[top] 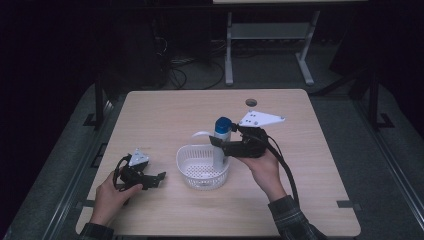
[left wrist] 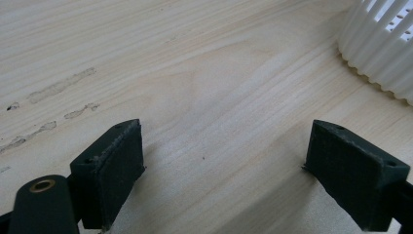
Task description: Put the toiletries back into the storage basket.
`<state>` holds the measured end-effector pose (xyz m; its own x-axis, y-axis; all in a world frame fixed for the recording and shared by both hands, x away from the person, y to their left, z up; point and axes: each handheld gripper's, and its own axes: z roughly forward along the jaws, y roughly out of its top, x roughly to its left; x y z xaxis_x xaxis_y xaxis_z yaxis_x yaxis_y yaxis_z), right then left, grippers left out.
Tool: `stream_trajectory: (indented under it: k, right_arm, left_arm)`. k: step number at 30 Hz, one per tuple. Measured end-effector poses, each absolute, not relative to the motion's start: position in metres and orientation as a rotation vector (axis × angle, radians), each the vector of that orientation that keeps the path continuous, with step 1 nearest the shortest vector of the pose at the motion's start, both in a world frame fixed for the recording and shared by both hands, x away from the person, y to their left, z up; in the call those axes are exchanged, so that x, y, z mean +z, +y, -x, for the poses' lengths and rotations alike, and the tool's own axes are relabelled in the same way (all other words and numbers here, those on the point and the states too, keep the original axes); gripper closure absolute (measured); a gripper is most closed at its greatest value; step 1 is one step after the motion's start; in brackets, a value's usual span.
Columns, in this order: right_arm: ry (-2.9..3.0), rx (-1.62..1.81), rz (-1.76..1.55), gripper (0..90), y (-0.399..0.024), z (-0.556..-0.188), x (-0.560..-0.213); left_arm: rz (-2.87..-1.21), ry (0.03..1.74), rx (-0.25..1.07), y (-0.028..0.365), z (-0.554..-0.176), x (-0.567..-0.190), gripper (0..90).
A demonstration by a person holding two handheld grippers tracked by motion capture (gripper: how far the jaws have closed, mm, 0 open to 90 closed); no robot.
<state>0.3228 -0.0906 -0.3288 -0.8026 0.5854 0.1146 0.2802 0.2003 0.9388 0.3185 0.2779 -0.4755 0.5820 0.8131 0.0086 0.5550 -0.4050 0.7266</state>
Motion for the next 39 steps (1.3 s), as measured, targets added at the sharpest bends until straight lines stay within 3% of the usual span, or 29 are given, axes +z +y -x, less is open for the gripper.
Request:
stream_trajectory:
  k: [39]
  right_arm:
    - [2.331,1.517,-0.838,34.0,-0.079,-0.324,-0.381]
  left_arm:
    - [-2.110,1.086,0.477,0.277,-0.318,-0.476,12.9]
